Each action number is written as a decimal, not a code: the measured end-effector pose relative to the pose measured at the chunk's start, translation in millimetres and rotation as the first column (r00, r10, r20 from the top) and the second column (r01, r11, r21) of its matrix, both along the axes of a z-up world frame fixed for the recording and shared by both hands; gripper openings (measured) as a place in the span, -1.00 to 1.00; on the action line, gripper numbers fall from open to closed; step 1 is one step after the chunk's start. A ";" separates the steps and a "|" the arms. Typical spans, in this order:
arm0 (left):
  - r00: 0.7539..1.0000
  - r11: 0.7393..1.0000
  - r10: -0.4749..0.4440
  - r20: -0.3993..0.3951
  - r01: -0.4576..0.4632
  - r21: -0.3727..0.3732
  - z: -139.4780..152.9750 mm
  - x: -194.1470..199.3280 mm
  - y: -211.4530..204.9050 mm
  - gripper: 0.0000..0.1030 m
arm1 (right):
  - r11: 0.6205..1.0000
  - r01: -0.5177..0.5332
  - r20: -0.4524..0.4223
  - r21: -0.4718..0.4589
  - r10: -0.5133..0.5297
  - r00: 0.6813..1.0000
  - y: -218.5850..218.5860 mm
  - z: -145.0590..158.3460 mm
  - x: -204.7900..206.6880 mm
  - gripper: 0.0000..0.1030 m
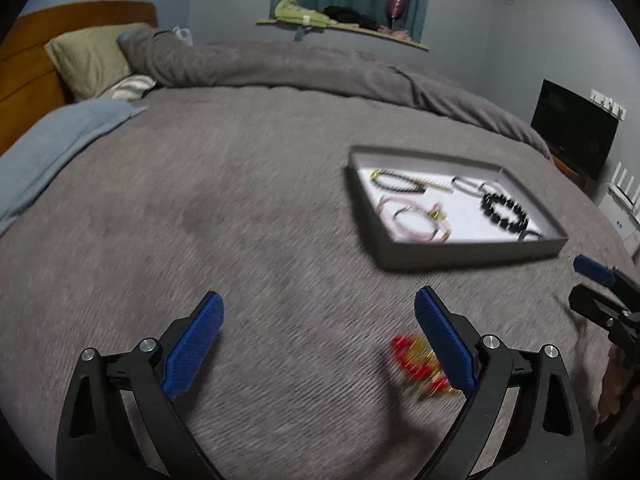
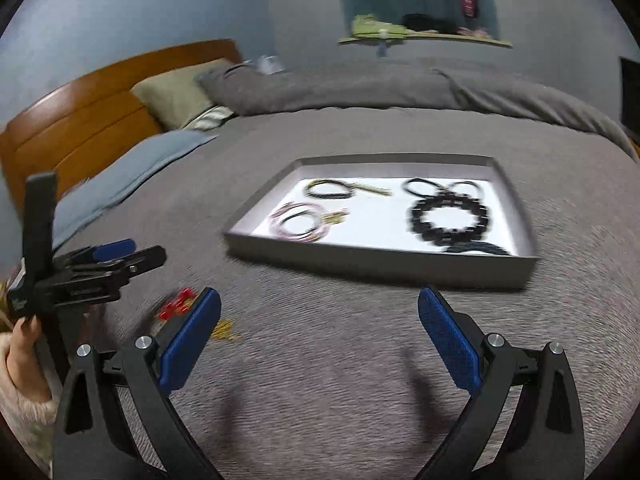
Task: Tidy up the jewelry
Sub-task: 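Withdraw both tools from the tray toward the red-bead gold tassel, then grasp the red-bead gold tassel with the left tool while the right tool grasps the gold wreath clip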
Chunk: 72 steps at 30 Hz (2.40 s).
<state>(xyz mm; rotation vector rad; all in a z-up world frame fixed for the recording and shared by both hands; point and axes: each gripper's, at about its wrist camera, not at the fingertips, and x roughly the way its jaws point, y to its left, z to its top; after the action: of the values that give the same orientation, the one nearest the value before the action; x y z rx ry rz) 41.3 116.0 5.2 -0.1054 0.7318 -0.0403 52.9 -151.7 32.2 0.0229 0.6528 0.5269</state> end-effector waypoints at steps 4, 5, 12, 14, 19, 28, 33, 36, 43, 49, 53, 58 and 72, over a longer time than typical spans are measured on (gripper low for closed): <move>0.999 0.999 -0.051 -0.001 0.051 0.003 -4.7 -19.8 1.9 0.85 | 0.997 -0.069 0.003 -0.041 0.069 0.998 20.0 -6.4 -9.0 0.89; 0.997 0.997 -0.075 0.006 0.074 0.010 -5.8 -26.1 -0.5 0.85 | 0.995 -0.077 0.007 -0.061 0.077 0.997 24.5 -8.2 -10.6 0.89; 0.972 0.972 -0.235 0.020 0.235 0.018 -8.4 -43.0 -24.6 0.76 | 0.996 -0.033 -0.011 -0.080 0.032 0.999 18.1 -10.3 -0.4 0.89; 0.964 0.964 -0.266 0.023 0.266 0.010 -8.1 -44.3 -28.6 0.55 | 0.997 -0.017 -0.022 -0.070 0.016 1.000 12.5 -11.0 3.2 0.89; 0.941 0.940 -0.339 -0.012 0.338 -0.040 -13.2 -41.5 -39.2 0.01 | 0.998 -0.007 -0.044 -0.060 0.005 0.999 8.3 -14.0 7.9 0.89; 0.940 0.940 -0.340 0.008 0.340 0.000 -11.1 -37.7 -49.2 -0.67 | 0.998 -0.019 -0.043 -0.063 0.017 0.999 10.6 -13.9 6.1 0.89; 0.939 0.941 -0.339 0.064 0.338 0.026 2.6 -42.7 -49.6 -0.69 | 0.997 -0.036 -0.043 -0.061 0.033 0.999 12.3 -13.2 5.4 0.89; 0.937 0.941 -0.337 0.096 0.338 0.009 16.3 -39.3 -48.2 -0.69 | 0.996 -0.066 -0.050 -0.060 0.063 0.997 16.6 -13.9 3.3 0.89; 0.929 0.943 -0.332 0.163 0.334 0.015 42.5 -31.4 -50.9 -0.69 | 0.987 -0.142 -0.048 -0.067 0.139 0.989 31.2 -14.1 -7.6 0.89; 0.937 0.952 -0.296 0.184 0.305 -0.017 53.6 -9.4 -46.7 -0.69 | 0.982 -0.181 -0.075 -0.049 0.177 0.981 46.8 -22.0 -9.9 0.79; 0.950 0.959 -0.279 0.138 0.283 -0.013 36.5 0.4 -44.1 -0.69 | 0.982 -0.183 -0.090 -0.053 0.178 0.980 59.4 -25.4 -7.2 0.51; 0.961 0.966 -0.255 0.110 0.259 -0.021 24.6 5.6 -33.5 -0.69 | 0.975 -0.216 -0.134 -0.047 0.208 0.969 79.0 -27.8 -4.1 0.40; 0.962 0.964 -0.256 0.098 0.262 -0.049 16.7 4.6 -21.0 -0.69 | 0.963 -0.227 -0.105 -0.145 0.213 0.971 109.8 -37.0 -10.0 -0.19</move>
<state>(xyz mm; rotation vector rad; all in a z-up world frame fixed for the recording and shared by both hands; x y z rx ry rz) 45.9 95.0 21.9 -0.0659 0.6493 -0.3167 42.9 -41.9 -4.8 -0.1773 0.7870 0.6906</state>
